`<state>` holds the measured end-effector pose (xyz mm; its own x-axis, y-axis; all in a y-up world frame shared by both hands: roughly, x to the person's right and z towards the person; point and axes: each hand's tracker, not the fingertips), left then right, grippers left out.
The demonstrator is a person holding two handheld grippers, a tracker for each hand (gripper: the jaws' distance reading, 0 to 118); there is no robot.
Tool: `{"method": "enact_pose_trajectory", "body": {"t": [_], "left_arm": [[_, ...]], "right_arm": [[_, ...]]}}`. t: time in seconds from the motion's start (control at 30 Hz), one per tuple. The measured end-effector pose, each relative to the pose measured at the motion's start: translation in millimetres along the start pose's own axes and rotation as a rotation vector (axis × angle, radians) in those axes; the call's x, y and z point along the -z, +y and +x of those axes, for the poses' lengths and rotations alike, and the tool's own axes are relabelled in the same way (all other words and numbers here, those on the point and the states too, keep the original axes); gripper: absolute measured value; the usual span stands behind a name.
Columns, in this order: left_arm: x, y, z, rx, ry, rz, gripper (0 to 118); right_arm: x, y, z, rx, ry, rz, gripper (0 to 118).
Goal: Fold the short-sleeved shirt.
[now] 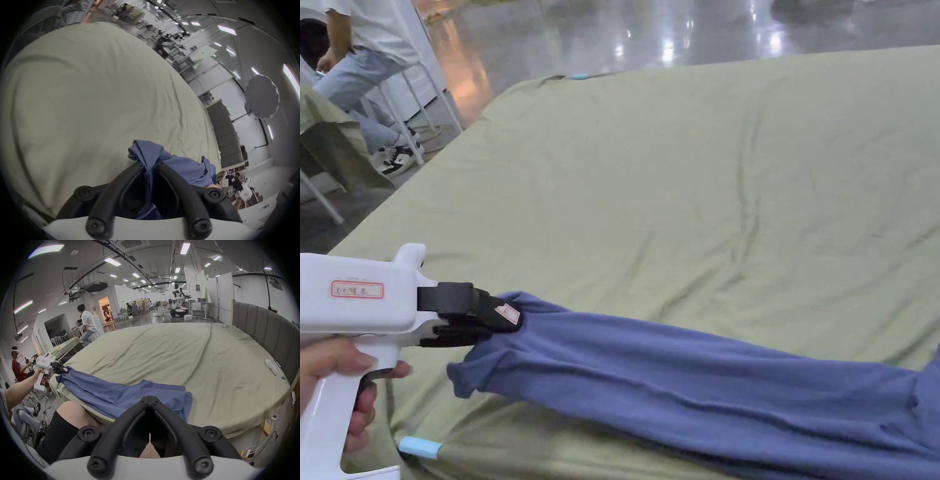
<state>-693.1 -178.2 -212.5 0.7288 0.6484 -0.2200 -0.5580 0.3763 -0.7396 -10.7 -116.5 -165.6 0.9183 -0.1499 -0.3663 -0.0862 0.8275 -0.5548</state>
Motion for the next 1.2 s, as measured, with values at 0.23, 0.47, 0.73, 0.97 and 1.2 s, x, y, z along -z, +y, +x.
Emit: {"method": "enact_pose_trajectory", "body": {"t": [0.23, 0.47, 0.73, 0.97, 1.2], "left_arm": [[9, -21, 126, 0.059, 0.107, -0.242, 6], [119, -70, 258, 0.257, 0.092, -0.376, 6], [197, -107, 290, 0.379, 0.106, -0.432, 118], [162, -120, 280, 0.522, 0.27, -0.354, 15], [242, -161, 288, 0.558, 0.312, -0.457, 5]], "right_arm": [[-8, -3, 30, 0.017, 0.045, 0.056, 2], [-25, -13, 45, 0.024, 0.095, 0.093, 2], [-44, -32, 72, 0.076, 0.102, 0.091, 2], [-35, -46, 92, 0.131, 0.089, 0.064, 2], [-51, -50, 81, 0.114, 0.116, 0.081, 2]]}}
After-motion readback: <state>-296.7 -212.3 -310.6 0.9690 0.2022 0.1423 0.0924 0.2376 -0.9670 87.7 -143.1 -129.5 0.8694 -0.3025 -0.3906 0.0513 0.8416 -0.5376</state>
